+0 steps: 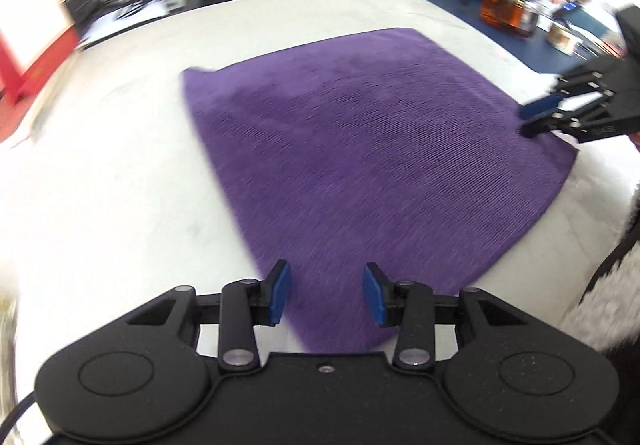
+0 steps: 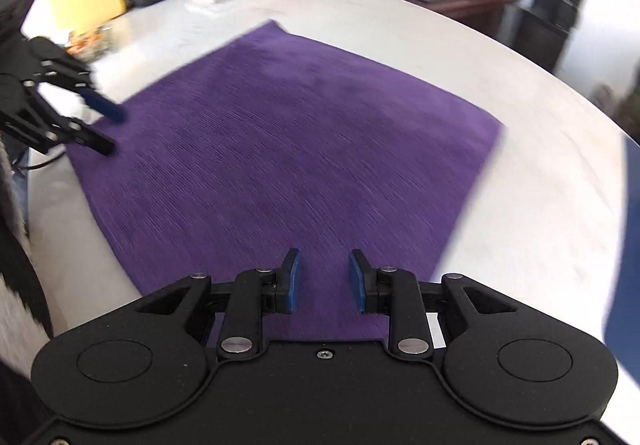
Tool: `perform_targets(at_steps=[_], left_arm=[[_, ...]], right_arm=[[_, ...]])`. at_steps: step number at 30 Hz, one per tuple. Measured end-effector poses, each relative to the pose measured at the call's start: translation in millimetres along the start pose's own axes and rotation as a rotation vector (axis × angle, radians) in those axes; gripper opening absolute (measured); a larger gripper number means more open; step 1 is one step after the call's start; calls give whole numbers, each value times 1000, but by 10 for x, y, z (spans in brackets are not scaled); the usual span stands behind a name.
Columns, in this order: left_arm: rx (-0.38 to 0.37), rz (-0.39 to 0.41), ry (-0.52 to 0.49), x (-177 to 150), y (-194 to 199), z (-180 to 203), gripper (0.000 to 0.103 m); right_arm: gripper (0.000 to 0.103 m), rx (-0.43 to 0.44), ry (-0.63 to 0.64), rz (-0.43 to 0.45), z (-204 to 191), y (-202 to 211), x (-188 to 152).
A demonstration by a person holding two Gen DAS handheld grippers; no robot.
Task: Fold towel
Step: 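Move both open grippers to opposite corners of the towel's edge, then grasp the towel edge with the left gripper while the right gripper grasps beside it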
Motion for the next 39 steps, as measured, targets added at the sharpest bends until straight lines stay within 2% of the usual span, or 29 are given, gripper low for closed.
perform_targets(at_steps=[3,7,13,20,23,26,30,33,39], left_arm=[[31,-7,68,-63,130,-67,39],[55,-9,104,-80,226,-105,39],[35,-27,157,-127,271,-57,39],[37,-40,188,-117,252,-9,40],[45,-55,191,-88,220,17,39],[55,-67,202,-54,193,28,35],[67,-78,226,-21,159,19,17],[58,-91,249,-8,137,14,9],[40,-116,271,9,129,7,7]], right_arm=[[25,-39,-40,0,43,86,-110],[25,-79,-70,-16,52,158,-144],[30,-51,-243,21,126,379,-98],[35,-26,-442,-35,122,469,-339],[35,-49,-463,-52,84,448,-412],[35,-70,-456,-59,43,430,-429],[35,-95,-452,-59,10,427,-424],[35,-116,-466,-61,10,399,-419],[35,-173,-490,-73,54,340,-462]])
Point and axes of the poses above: each gripper's, at about its wrist camera, not at the fingertips, and y roughly against the way its jaws point, z to its right, x to its top, the point moved 9 cm from there along -y, roughly the way its jaws point, and after that the axes turned 4 degrees about z, right-handed, at the moved point
